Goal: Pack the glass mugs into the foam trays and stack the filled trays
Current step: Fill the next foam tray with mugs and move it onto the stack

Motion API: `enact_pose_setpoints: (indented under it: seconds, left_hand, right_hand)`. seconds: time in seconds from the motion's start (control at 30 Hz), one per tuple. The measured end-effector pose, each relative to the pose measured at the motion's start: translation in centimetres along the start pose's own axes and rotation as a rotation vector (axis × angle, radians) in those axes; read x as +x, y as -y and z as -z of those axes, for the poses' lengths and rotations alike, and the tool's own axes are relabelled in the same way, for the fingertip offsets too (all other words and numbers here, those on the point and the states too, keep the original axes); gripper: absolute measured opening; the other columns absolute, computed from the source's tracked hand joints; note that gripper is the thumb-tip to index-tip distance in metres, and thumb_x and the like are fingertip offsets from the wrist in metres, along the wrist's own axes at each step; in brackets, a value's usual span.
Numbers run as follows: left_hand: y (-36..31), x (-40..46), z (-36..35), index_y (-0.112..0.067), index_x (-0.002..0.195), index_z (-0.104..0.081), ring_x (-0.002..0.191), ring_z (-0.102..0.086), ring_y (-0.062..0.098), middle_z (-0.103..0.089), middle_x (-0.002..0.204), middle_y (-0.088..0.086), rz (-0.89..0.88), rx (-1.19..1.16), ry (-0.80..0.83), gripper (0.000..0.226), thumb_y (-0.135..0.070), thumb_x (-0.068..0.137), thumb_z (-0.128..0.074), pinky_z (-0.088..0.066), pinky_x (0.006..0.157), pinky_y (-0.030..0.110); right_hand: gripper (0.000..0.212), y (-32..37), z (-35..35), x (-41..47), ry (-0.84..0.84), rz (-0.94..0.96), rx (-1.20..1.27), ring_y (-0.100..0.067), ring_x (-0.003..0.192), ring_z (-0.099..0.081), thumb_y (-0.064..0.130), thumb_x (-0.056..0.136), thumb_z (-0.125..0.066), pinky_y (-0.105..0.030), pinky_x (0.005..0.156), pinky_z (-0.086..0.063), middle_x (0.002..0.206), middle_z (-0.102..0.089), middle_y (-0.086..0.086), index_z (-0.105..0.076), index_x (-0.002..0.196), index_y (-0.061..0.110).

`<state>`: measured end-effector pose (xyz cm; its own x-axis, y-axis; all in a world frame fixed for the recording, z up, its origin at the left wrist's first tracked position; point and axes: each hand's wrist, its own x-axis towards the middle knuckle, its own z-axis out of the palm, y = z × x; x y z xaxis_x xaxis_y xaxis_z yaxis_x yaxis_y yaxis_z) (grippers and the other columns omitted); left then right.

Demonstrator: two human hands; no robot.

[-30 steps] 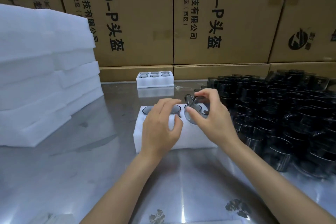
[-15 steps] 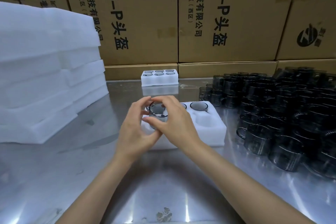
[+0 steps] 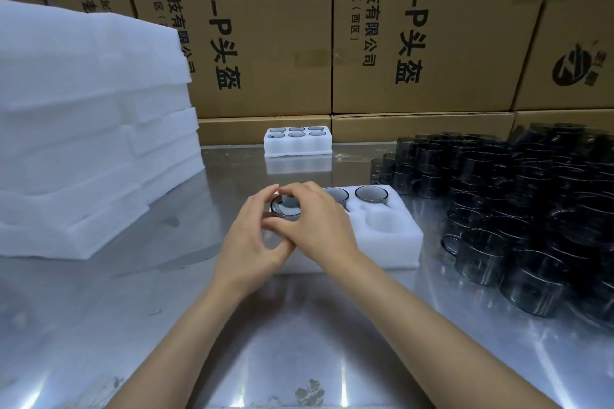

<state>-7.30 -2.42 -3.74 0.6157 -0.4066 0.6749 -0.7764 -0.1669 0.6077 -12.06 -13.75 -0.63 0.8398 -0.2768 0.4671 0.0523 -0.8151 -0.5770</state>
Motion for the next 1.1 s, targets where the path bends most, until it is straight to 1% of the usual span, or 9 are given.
enact_pose_setpoints:
  seconds: [0.2, 0.3, 0.37, 0.5, 0.6, 0.7, 0.87, 1.0, 1.1]
  left_hand:
    - [0.2, -0.1, 0.2, -0.020, 0.138, -0.041, 0.114, -0.051, -0.005, -0.051, 0.131, -0.011, 0.055, 0.025, 0.070, 0.075, -0.029, 0.068, -0.065, -0.035, 0.093, 0.006]
    - [0.2, -0.5, 0.7, -0.027, 0.146, -0.028, 0.131, -0.034, -0.008, -0.034, 0.146, -0.021, 0.053, 0.094, 0.119, 0.085, -0.051, 0.069, -0.055, -0.026, 0.107, 0.016]
    - [0.3, -0.7, 0.8, -0.036, 0.147, -0.017, 0.138, -0.019, -0.009, -0.020, 0.150, -0.027, -0.019, 0.249, 0.157, 0.082, -0.056, 0.073, -0.046, -0.015, 0.115, 0.027]
    - [0.2, -0.9, 0.7, -0.032, 0.147, -0.021, 0.138, -0.006, -0.013, -0.016, 0.153, -0.021, -0.068, 0.399, 0.217, 0.079, -0.056, 0.074, -0.036, -0.006, 0.114, 0.025]
    - [0.3, -1.0, 0.7, -0.028, 0.144, -0.036, 0.138, -0.013, -0.007, -0.029, 0.150, -0.018, -0.016, 0.461, 0.239, 0.083, -0.059, 0.068, -0.030, -0.008, 0.114, 0.027]
    - [0.5, -1.2, 0.8, -0.031, 0.143, -0.038, 0.141, -0.022, 0.003, -0.032, 0.149, -0.017, -0.009, 0.507, 0.275, 0.082, -0.061, 0.068, -0.027, -0.011, 0.115, 0.031]
    - [0.6, -1.6, 0.5, -0.028, 0.143, -0.038, 0.139, -0.026, 0.003, -0.032, 0.147, -0.021, 0.005, 0.479, 0.234, 0.077, -0.057, 0.072, -0.032, -0.014, 0.113, 0.032]
    - [0.8, -2.1, 0.4, -0.027, 0.146, -0.029, 0.136, -0.014, -0.005, -0.021, 0.147, -0.022, -0.013, 0.450, 0.244, 0.083, -0.060, 0.071, -0.035, -0.008, 0.113, 0.030]
    - [0.4, -2.0, 0.6, -0.025, 0.144, -0.035, 0.133, -0.018, -0.004, -0.026, 0.147, -0.020, -0.059, 0.434, 0.197, 0.078, -0.058, 0.073, -0.037, -0.013, 0.114, 0.035]
  right_hand:
    - [0.049, -0.4, 0.1, -0.2, 0.016, 0.024, -0.056, -0.009, 0.116, -0.050, 0.059, 0.079, -0.062, -0.027, 0.078, -0.040, 0.124, -0.054, 0.014, -0.054, 0.121, 0.035]
    - [0.065, -1.1, 0.6, -0.9, 0.053, 0.104, -0.144, -0.008, 0.139, -0.027, 0.061, 0.085, -0.052, -0.031, 0.109, -0.029, 0.151, -0.033, 0.013, -0.039, 0.141, 0.032]
    - [0.066, -1.7, 1.0, -1.5, 0.089, 0.158, -0.186, -0.009, 0.143, -0.018, 0.060, 0.089, -0.046, -0.034, 0.116, -0.019, 0.155, -0.023, 0.012, -0.032, 0.146, 0.029]
    - [0.060, -2.4, 1.3, -1.8, 0.127, 0.189, -0.294, -0.008, 0.141, -0.022, 0.054, 0.094, -0.039, -0.033, 0.112, -0.022, 0.154, -0.027, 0.010, -0.032, 0.147, 0.026]
    - [0.056, -2.3, 0.9, -2.0, 0.180, 0.191, -0.397, -0.012, 0.140, -0.024, 0.052, 0.096, -0.033, -0.037, 0.111, -0.018, 0.153, -0.032, 0.008, -0.038, 0.144, 0.023]
    - [0.054, -2.3, 0.4, -2.2, 0.213, 0.170, -0.421, -0.012, 0.141, -0.022, 0.050, 0.097, -0.028, -0.039, 0.114, -0.013, 0.154, -0.029, 0.008, -0.036, 0.144, 0.023]
    - [0.052, -2.5, 0.7, -2.6, 0.227, 0.184, -0.408, -0.011, 0.142, -0.019, 0.048, 0.099, -0.027, -0.038, 0.114, -0.008, 0.155, -0.026, 0.008, -0.033, 0.145, 0.025]
    - [0.039, -2.5, 2.3, -2.8, 0.046, 0.154, -0.297, -0.016, 0.129, -0.039, 0.035, 0.099, -0.036, -0.033, 0.105, -0.024, 0.135, -0.053, 0.003, -0.051, 0.132, 0.020]
    - [0.028, -3.4, 5.5, -2.7, -0.162, -0.069, -0.467, -0.024, 0.113, -0.044, 0.023, 0.093, -0.042, -0.033, 0.084, -0.033, 0.119, -0.057, -0.001, -0.056, 0.117, 0.017]
